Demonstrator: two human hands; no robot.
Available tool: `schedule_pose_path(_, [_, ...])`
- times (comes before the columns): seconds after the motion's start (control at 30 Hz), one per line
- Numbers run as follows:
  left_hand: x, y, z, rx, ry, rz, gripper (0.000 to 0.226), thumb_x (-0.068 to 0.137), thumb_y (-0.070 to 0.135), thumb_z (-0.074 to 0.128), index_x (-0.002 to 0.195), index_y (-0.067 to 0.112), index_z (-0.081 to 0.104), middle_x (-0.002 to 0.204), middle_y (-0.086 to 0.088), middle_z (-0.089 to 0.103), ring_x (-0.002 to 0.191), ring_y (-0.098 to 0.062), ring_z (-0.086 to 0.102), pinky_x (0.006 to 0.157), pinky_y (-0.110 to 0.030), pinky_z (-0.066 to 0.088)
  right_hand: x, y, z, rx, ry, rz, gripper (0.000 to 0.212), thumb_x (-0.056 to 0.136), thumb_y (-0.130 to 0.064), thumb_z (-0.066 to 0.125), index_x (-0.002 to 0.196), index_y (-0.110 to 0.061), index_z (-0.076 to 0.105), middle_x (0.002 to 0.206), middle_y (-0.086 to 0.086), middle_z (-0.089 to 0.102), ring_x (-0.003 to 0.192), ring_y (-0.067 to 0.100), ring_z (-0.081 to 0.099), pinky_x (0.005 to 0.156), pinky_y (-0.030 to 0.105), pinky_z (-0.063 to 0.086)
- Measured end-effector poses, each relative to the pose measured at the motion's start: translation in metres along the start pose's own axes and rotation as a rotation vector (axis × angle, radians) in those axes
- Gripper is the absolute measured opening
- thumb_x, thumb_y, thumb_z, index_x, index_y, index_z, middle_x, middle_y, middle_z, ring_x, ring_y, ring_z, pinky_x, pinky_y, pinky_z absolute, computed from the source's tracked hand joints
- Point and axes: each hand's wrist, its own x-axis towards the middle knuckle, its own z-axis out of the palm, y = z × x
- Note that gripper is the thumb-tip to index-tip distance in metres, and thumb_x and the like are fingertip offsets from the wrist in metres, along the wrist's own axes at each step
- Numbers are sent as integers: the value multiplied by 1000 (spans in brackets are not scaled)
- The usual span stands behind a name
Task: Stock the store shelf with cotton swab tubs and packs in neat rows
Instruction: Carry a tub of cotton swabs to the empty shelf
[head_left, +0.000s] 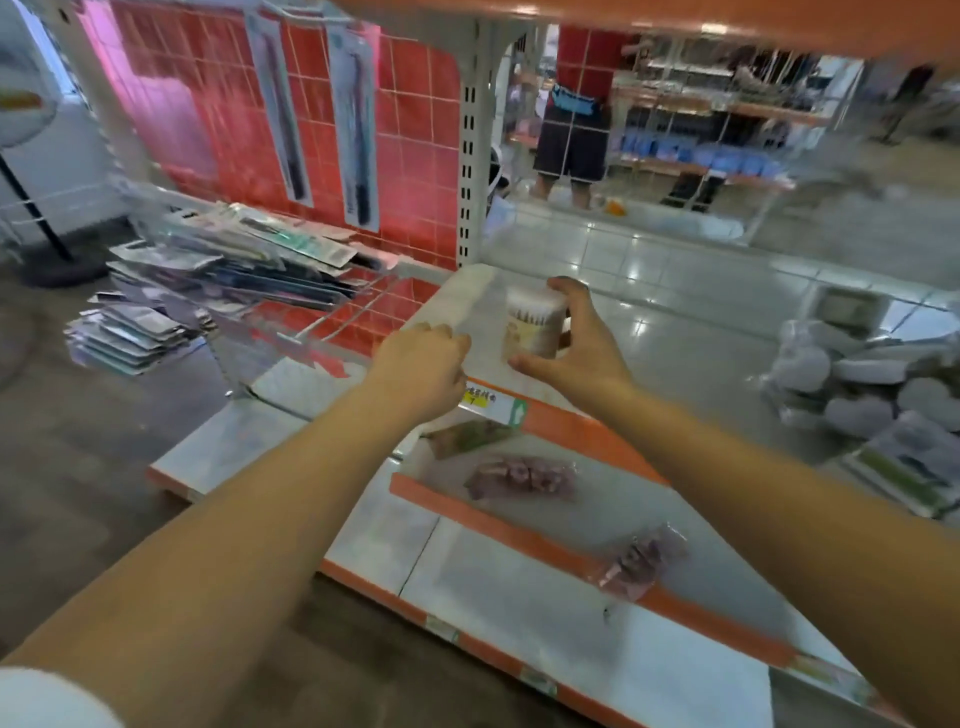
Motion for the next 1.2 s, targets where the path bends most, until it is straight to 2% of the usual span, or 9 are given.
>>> schedule_pose_path(0.13, [32,-13,12,3,-10,34,28,94,24,40,116,9,48,107,-10,53,102,-29,50,72,-35,41,32,15,8,-12,20,13,77,73,-14,77,134,-19,30,110,-6,45,90,12,52,62,2,41])
schedule_pose_path(0.27, [55,-31,33,-53,-42,31,32,94,24,39,122,9,47,112,-11,54,105,-30,51,69,-34,37,57,28,26,-69,18,60,77,72,-17,77,133,-21,30,113,-5,42,89,15,53,66,13,40])
schedule_pose_path(0.37, [69,-54,47,-120,-54,52,32,92,20,43,119,6,51,111,-14,56,102,-33,54,70,-35,41,79,30,42,-116,27,71,76,71,-15,78,133,-16,32,114,-2,45,81,14,51,59,5,36])
schedule_pose_path(0.53, [96,-87,66,-243,-50,102,36,87,21,40,112,2,57,104,-18,59,95,-37,57,75,-38,46,118,30,74,-132,101,64,74,71,-15,78,131,-10,35,118,2,47,94,16,48,60,-2,34])
schedule_pose_path(0.6, [107,-90,75,-316,-24,175,41,80,20,39,103,-4,61,95,-24,60,87,-42,59,73,-46,49,131,36,88,-167,127,48,76,69,-14,80,131,-10,35,124,7,48,99,15,48,67,3,38])
schedule_pose_path(0.73, [127,-85,87,-221,-127,196,33,96,25,39,125,12,48,117,-10,51,110,-30,50,83,-36,41,150,57,105,-185,207,84,82,66,-15,82,133,-10,34,128,13,49,107,23,52,79,26,45])
schedule_pose_path(0.87, [144,-77,100,-155,-63,253,33,96,24,38,127,14,47,115,-8,52,109,-27,50,79,-36,41,163,77,111,-230,267,132,81,69,-13,79,135,-12,33,128,11,49,101,19,51,76,19,38])
schedule_pose_path(0.97, [149,-75,115,-92,42,297,30,95,20,39,121,11,50,109,-8,54,103,-26,51,75,-35,39,176,89,111,-254,275,138,80,71,-11,76,137,-14,30,131,13,46,111,26,52,86,30,45])
schedule_pose_path(1.2, [157,-74,135,-250,201,277,28,93,18,38,115,9,52,107,-8,53,96,-24,48,68,-32,29,225,112,129,-222,321,131,88,76,-14,70,145,-20,15,124,11,52,104,26,58,88,38,50])
